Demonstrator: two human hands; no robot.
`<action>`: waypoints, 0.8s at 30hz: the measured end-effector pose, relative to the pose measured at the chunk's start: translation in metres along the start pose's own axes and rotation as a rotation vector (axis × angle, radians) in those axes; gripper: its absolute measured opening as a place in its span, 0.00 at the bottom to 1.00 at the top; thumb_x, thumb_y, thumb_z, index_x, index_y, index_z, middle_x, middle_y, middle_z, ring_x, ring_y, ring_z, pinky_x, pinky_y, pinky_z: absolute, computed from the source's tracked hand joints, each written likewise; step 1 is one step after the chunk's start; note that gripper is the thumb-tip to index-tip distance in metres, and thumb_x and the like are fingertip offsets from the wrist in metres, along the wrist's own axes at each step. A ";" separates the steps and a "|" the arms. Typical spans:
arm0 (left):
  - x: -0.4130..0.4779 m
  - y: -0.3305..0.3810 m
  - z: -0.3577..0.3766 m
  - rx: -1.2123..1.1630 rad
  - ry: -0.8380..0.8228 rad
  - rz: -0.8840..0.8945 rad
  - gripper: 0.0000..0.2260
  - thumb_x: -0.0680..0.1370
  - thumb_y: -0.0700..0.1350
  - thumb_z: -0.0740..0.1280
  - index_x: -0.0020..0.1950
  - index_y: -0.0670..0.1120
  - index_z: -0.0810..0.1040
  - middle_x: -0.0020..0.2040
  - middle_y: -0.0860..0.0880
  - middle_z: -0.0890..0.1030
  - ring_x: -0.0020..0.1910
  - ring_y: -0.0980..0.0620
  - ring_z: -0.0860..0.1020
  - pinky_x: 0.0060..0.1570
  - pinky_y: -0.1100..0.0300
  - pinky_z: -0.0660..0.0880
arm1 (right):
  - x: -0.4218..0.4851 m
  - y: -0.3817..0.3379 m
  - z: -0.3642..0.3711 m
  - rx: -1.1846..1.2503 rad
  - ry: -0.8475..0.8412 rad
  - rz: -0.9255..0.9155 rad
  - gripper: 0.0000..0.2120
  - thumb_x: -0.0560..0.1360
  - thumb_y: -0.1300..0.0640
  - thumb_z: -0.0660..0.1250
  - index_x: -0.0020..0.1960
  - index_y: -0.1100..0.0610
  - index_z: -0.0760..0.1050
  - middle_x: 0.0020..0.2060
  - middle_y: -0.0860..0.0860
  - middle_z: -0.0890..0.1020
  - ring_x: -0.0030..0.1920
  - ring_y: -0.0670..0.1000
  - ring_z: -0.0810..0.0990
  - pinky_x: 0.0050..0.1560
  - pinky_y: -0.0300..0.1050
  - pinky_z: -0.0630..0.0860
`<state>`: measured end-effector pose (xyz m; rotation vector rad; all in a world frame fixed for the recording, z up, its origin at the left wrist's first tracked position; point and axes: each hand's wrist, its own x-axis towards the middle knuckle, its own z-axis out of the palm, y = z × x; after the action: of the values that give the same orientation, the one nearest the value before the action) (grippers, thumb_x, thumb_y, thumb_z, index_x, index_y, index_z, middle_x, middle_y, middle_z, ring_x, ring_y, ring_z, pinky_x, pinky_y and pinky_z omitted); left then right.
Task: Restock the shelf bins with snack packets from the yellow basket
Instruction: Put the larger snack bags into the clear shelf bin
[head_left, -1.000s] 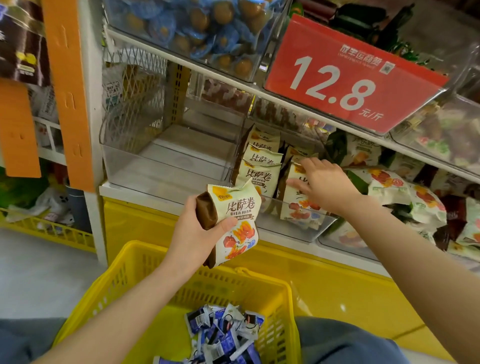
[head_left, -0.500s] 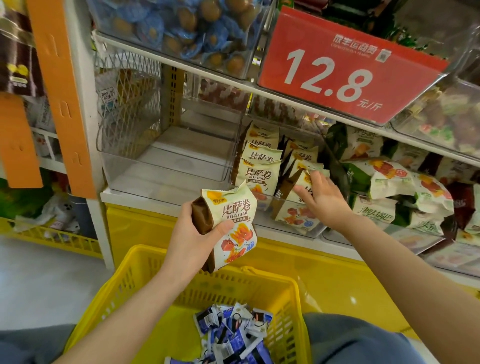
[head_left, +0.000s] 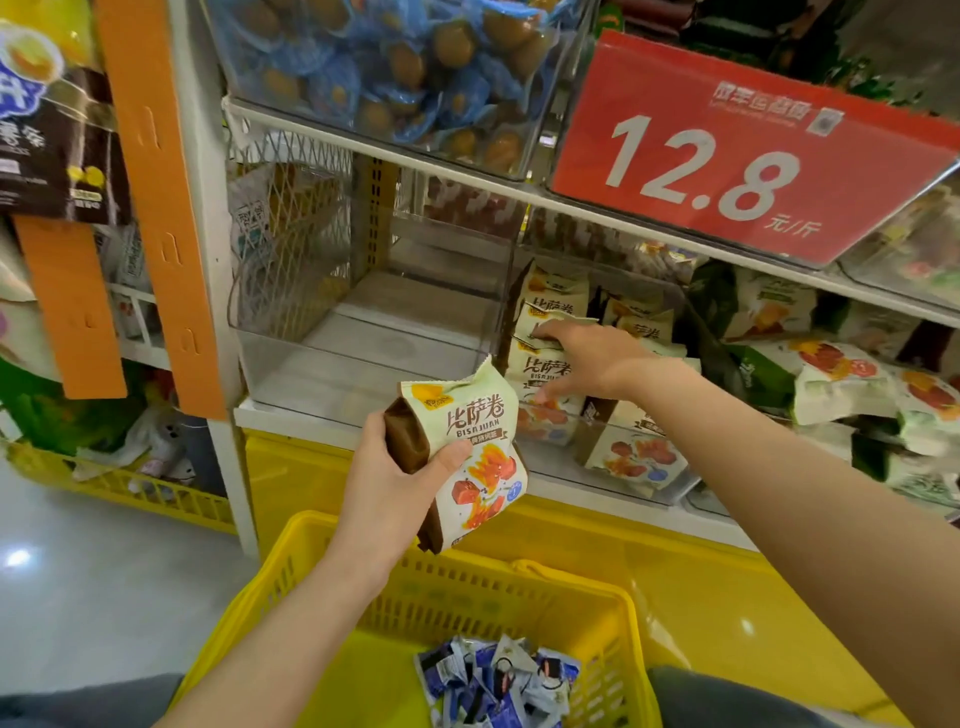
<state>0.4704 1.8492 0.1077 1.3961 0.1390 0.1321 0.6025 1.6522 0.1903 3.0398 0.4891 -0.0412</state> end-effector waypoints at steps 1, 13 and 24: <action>0.002 0.001 -0.001 -0.004 0.000 0.002 0.16 0.68 0.47 0.74 0.48 0.60 0.70 0.47 0.60 0.80 0.41 0.58 0.82 0.30 0.65 0.78 | 0.004 0.001 0.001 -0.047 0.009 -0.018 0.40 0.67 0.40 0.72 0.72 0.51 0.61 0.67 0.51 0.72 0.65 0.55 0.72 0.56 0.46 0.70; 0.011 0.004 0.007 -0.046 -0.031 0.000 0.17 0.67 0.49 0.74 0.50 0.60 0.71 0.48 0.59 0.81 0.44 0.56 0.83 0.33 0.63 0.79 | 0.015 -0.001 0.010 -0.208 0.099 -0.017 0.33 0.71 0.46 0.70 0.69 0.57 0.61 0.66 0.57 0.71 0.65 0.59 0.70 0.59 0.53 0.70; 0.003 0.012 0.002 0.122 -0.345 0.092 0.23 0.60 0.56 0.75 0.52 0.59 0.73 0.46 0.62 0.82 0.45 0.61 0.82 0.39 0.65 0.79 | -0.081 -0.055 -0.023 0.403 -0.034 -0.272 0.36 0.65 0.29 0.59 0.68 0.45 0.66 0.56 0.36 0.74 0.52 0.35 0.73 0.50 0.30 0.71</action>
<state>0.4732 1.8498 0.1199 1.5263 -0.2065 -0.0431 0.5092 1.6804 0.2126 3.3197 0.9999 -0.2305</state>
